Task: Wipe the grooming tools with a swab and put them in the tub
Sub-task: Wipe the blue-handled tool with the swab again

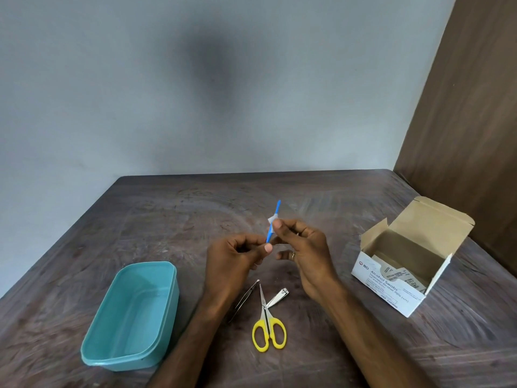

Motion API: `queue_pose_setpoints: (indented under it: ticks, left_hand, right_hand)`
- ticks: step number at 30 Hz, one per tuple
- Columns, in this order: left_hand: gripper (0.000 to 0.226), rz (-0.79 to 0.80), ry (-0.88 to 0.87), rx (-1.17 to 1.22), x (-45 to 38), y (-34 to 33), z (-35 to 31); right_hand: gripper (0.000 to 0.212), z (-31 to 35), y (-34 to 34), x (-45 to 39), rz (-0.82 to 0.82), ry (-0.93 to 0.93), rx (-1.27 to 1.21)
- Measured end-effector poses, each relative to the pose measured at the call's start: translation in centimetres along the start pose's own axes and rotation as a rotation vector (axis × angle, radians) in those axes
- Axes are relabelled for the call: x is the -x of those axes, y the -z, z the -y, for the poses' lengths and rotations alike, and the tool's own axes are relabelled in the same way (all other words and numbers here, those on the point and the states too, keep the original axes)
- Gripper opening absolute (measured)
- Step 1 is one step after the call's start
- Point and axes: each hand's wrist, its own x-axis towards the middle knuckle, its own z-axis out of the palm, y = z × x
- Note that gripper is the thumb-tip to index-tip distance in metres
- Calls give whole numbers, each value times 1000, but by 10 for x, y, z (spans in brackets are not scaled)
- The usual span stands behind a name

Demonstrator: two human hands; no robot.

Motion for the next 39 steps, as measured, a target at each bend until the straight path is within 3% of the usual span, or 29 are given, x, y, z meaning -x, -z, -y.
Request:
queue_pose_setpoints:
  ticks: [10,14,16,22,26,33,36,39]
  left_hand:
    - [14,95,-24,16,-2,6,0]
    - [20,-46,-8,-26,-3,10,-2]
    - [23,-121,-24,27,-2,12,-6]
    - [12,-123,12,210,-3,14,-11]
    - [3,-216,21,300,-4,16,-11]
    - [9,-356,-5,369,-6,18,-14]
    - [20,-386,-62,342,-5,19,-15]
    - [15,-389,-100,210,-6,19,-11]
  right_hand:
    - [16,2,-3,4,106,52,159]
    - [14,5,0,2,108,82,185]
    - [15,6,0,1,173,77,212]
    - [10,0,-4,7,433,28,271]
    - [8,0,-3,4,410,10,267]
    - [7,-1,0,1,321,23,251]
    - [7,-1,2,-1,232,44,222]
    - [7,1,6,-4,125,71,180]
